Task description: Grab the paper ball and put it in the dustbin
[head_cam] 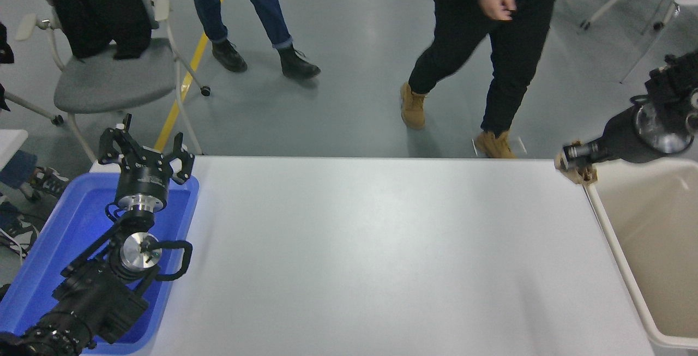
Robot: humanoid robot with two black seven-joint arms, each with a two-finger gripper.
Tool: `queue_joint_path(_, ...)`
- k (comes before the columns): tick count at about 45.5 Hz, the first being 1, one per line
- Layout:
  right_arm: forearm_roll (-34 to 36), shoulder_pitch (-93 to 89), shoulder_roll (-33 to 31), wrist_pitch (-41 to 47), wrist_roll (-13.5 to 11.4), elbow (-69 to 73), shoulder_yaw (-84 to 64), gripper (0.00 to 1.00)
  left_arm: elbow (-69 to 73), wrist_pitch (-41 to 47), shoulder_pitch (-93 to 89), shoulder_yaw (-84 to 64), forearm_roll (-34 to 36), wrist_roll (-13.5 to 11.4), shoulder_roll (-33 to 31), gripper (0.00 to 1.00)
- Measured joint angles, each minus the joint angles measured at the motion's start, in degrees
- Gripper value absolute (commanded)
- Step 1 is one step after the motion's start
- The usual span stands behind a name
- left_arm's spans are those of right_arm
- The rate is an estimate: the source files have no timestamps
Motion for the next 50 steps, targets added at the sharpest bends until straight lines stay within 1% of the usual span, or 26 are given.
queue_joint_path(5,-0.18,5.2,-0.09,3.25,0.01,2.19,-1.43,0.0,0.0,0.0,0.01,-0.01,0.01,0.0,0.02,0.99)
queue_joint_path(13,-0.34,9.39,0.04,5.97,-0.19,3.93,-2.92,0.0,0.0,0.0,0.02,-0.01,0.02,0.03,0.04,0.99)
queue_joint_path(23,-0.69,10.71,0.22,6.84,-0.4,4.42,-3.83,0.0,0.0,0.0,0.03,-0.02,0.02,0.05,0.05,0.99)
queue_joint_path(27,-1.63,9.09,0.0,6.24,-0.49,2.48,-4.78,0.0,0.0,0.0,0.03,-0.02,0.02,0.04,0.06,0.99)
queue_joint_path(31,-3.7,5.98,-1.19,5.4,-0.42,-1.33,-6.02,0.0,0.0,0.0,0.04,-0.03,0.02,0.04,0.07,0.99)
queue_joint_path(39,-11.43,-6.24,-7.02,2.13,-0.09,-14.42,-5.59,0.0,0.01,0.0,0.04,-0.03,-0.05,0.04,0.07,0.99)
queue_joint_path(43,-15.02,-16.06,-10.18,-0.77,0.05,-22.81,-2.26,0.0,0.01,0.0,0.03,-0.03,-0.06,0.01,0.07,0.99)
queue_joint_path(50,-18.2,-34.16,-13.25,-6.42,0.23,-35.48,6.37,0.0,0.01,0.0,0.04,-0.02,-0.05,0.0,0.06,0.99)
